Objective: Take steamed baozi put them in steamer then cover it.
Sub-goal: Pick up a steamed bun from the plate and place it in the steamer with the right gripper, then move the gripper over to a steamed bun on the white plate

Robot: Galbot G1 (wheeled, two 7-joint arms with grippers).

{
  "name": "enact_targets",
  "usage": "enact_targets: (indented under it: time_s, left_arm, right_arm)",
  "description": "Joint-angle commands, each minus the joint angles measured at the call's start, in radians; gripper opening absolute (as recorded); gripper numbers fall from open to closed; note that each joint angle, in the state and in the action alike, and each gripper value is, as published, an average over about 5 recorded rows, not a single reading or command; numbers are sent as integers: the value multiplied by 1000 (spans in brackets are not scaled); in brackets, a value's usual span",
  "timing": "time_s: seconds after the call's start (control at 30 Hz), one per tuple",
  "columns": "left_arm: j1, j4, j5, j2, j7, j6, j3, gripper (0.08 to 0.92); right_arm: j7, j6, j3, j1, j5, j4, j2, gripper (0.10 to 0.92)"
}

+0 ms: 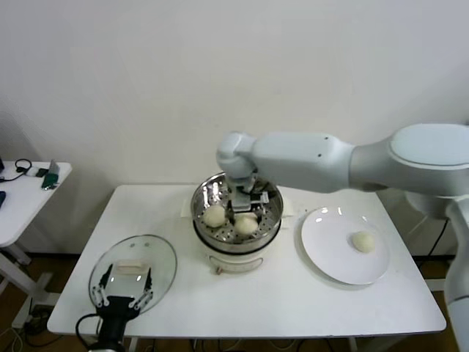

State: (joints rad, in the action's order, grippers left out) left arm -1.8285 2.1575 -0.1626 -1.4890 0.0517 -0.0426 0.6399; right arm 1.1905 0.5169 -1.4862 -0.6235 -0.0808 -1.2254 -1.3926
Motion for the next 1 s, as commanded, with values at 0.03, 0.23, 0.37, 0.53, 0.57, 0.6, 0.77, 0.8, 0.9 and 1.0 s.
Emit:
enact_targets:
  time_s: [0.03, 0.23, 0.37, 0.53, 0.57, 0.6, 0.77, 0.8, 0.9, 1.0]
  left_arm:
    - [1, -10, 3, 3, 0, 0, 0, 823]
    - [1, -14, 4, 4, 0, -2, 1, 823]
    - [2, -16, 4, 7, 0, -3, 2, 823]
    - [0, -17, 3, 6, 0, -4, 2, 823]
    - [0, -17, 3, 6, 0, -5, 2, 823]
    - [0, -18, 3, 6, 0, -5, 1, 823]
    - [1, -17, 2, 6, 0, -5, -1, 823]
    - [2, -16, 2, 7, 0, -5, -1, 823]
    - [2, -13, 1, 9, 0, -5, -2, 823]
    - [2, -11, -1, 11, 0, -6, -4, 823]
  right_arm:
    - [-4, 13, -12, 41, -25, -7, -41, 714]
    - [-6, 3, -12, 40, -23, -2, -35, 722]
    - [1, -9, -4, 37, -21, -6, -28, 743]
    - [14, -7, 11, 26, -25, -4, -13, 812]
    - [14, -6, 16, 23, -26, -4, -9, 818]
    - [15, -5, 22, 19, -26, -3, -4, 819]
    - [13, -7, 63, -11, -27, -4, 38, 823]
    - [12, -13, 73, -18, -26, -3, 53, 823]
    - [9, -48, 102, -36, -18, 9, 116, 823]
    - [-6, -127, 107, -60, 34, 25, 207, 823]
